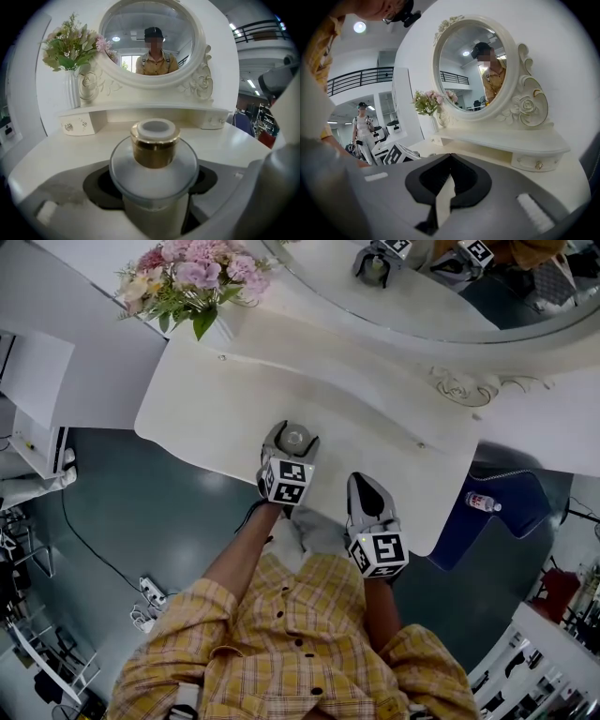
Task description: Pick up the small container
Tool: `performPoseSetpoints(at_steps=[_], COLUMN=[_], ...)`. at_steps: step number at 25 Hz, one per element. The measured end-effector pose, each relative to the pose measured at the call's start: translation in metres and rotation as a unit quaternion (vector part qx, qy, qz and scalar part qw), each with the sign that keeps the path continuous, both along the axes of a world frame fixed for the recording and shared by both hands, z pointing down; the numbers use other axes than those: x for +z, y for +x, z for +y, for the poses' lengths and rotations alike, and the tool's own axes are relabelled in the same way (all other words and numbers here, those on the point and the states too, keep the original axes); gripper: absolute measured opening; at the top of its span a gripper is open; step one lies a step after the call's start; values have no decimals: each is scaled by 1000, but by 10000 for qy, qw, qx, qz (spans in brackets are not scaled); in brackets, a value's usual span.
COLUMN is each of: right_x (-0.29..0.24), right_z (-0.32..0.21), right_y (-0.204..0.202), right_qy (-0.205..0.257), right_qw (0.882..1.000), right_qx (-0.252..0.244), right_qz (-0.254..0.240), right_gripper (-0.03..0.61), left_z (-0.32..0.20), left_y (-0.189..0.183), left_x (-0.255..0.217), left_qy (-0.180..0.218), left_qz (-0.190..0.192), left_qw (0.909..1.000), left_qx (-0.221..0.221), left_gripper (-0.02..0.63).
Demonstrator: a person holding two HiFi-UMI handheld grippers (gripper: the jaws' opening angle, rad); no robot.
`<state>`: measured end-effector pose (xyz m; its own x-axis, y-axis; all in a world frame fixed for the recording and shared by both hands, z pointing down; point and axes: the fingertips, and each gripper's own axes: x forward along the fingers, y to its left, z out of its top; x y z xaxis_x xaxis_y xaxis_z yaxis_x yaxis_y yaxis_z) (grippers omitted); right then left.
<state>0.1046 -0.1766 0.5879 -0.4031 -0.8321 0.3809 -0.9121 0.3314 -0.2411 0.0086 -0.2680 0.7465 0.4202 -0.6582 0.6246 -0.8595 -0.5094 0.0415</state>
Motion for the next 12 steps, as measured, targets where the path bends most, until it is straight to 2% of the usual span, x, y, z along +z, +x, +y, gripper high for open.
performPoseSetpoints(at_steps=[12], right_x=[5], right_z=[2], right_y=[2], right_qy=[-25], right_qw=[10000], right_qx=[17], right_qz=[15], right_gripper=[2], left_z=[-2], left_y=[-3], left_x=[3], left_qy=[88], left_qz=[-118], left_qw=[9999], left_qx=[-54], left_gripper=[342])
